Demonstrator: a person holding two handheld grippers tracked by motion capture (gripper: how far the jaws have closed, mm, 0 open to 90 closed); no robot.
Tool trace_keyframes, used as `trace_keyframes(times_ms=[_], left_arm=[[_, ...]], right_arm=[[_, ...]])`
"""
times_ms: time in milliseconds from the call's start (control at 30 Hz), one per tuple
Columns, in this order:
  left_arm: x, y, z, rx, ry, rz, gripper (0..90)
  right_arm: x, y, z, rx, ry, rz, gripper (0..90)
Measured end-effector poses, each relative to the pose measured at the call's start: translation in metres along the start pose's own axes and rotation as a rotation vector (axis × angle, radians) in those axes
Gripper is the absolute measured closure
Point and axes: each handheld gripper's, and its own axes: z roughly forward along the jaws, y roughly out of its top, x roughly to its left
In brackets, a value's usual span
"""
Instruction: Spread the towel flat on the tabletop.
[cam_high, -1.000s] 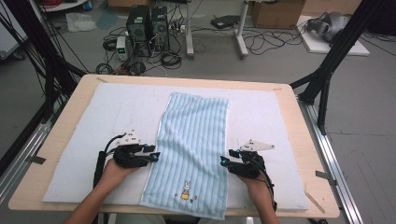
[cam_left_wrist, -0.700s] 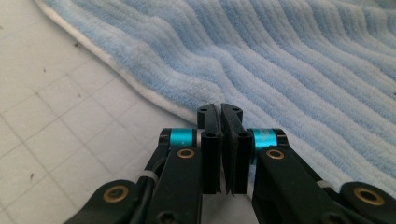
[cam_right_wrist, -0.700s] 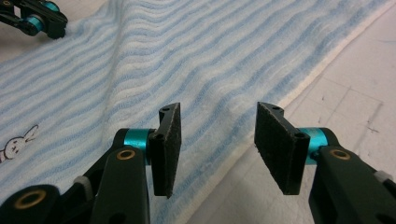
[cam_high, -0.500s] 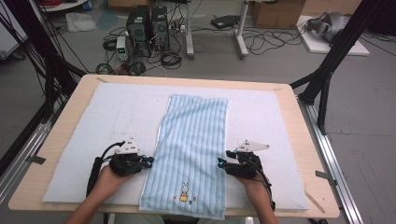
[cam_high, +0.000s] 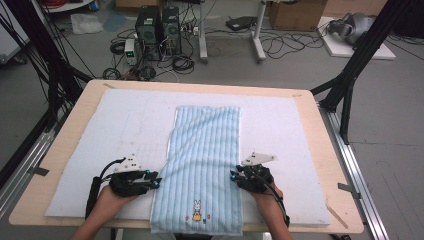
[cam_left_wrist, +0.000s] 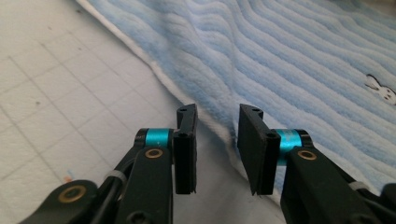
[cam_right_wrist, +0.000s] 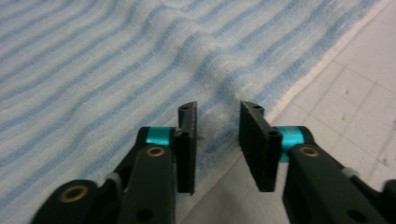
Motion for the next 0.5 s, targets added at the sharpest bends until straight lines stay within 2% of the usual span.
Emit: trace_keyframes(times_ms=[33, 100, 200, 267, 400, 433, 467, 500], left_arm=[[0.002, 0.000, -0.001, -0.009, 0.006, -0.004, 65.0], [0.004, 0.002, -0.003, -0.031, 0.025, -0.008, 62.4], [0.006, 0.004, -0.007, -0.064, 0.052, -0.016, 59.6], [0.008, 0.005, -0.008, -0.080, 0.057, -0.028, 58.3], [0.012, 0.010, -0.005, -0.087, 0.056, -0.045, 55.0], [0.012, 0.011, -0.004, -0.088, 0.059, -0.044, 54.8], [0.012, 0.012, -0.003, -0.096, 0.059, -0.050, 53.6], [0.012, 0.013, -0.003, -0.097, 0.059, -0.049, 52.7]], right_arm=[[0.000, 0.000, -0.001, 0.002, -0.003, -0.013, 81.0], [0.000, 0.000, -0.001, 0.013, 0.010, -0.003, 86.2], [0.002, 0.002, -0.005, 0.052, 0.006, -0.039, 88.0], [0.002, 0.001, -0.011, 0.088, 0.011, -0.068, 87.9], [-0.003, -0.006, -0.021, 0.108, 0.028, -0.073, 87.5], [-0.002, -0.007, -0.023, 0.110, 0.019, -0.088, 86.7], [-0.001, -0.008, -0.024, 0.107, 0.018, -0.110, 82.9], [-0.002, -0.009, -0.025, 0.094, 0.024, -0.110, 75.2]])
